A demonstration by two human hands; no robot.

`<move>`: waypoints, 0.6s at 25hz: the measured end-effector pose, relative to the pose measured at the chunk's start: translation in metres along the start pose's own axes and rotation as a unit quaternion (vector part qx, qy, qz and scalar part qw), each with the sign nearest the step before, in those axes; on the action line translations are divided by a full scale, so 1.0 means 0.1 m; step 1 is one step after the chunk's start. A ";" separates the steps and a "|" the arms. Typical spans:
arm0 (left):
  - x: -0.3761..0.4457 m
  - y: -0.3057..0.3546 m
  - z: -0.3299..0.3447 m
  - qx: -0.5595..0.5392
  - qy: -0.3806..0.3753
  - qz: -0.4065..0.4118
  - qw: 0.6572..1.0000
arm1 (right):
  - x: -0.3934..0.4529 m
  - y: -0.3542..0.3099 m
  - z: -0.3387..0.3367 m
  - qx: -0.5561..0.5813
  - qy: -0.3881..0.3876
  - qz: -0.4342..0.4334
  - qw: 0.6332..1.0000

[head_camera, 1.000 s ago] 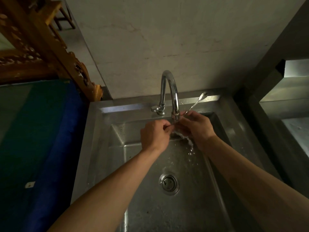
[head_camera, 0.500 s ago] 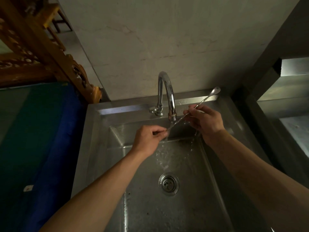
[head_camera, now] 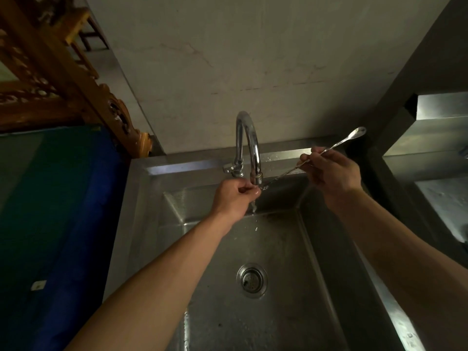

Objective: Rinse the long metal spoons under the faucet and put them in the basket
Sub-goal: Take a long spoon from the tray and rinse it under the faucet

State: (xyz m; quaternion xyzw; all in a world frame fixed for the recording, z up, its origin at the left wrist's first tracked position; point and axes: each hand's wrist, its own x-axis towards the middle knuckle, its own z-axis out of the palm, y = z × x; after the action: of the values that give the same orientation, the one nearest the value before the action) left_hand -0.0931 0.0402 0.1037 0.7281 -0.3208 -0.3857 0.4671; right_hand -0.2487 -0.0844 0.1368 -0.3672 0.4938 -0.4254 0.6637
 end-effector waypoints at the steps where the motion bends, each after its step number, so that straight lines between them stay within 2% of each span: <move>1: -0.01 -0.02 -0.01 -0.001 0.005 0.000 1.000 | -0.01 0.01 0.00 0.006 0.000 0.001 1.000; 5: -0.04 -0.12 -0.11 0.042 0.025 0.018 0.999 | -0.07 0.09 0.01 0.008 -0.018 0.016 1.000; 10: -0.13 -0.22 -0.29 0.066 -0.008 0.046 0.997 | -0.19 0.28 0.09 0.018 -0.046 0.054 0.997; 13: -0.18 -0.22 -0.38 0.202 0.032 0.079 0.976 | -0.30 0.41 0.22 0.015 -0.070 0.077 0.994; 15: -0.24 -0.17 -0.39 0.311 0.066 0.141 0.938 | -0.41 0.54 0.34 0.018 -0.110 0.093 0.989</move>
State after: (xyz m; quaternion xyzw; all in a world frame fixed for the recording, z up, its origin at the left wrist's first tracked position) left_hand -0.0696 0.0825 0.1049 0.8082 -0.4922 -0.1484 0.2873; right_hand -0.2111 -0.0240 0.1098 -0.3525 0.4418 -0.3274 0.7572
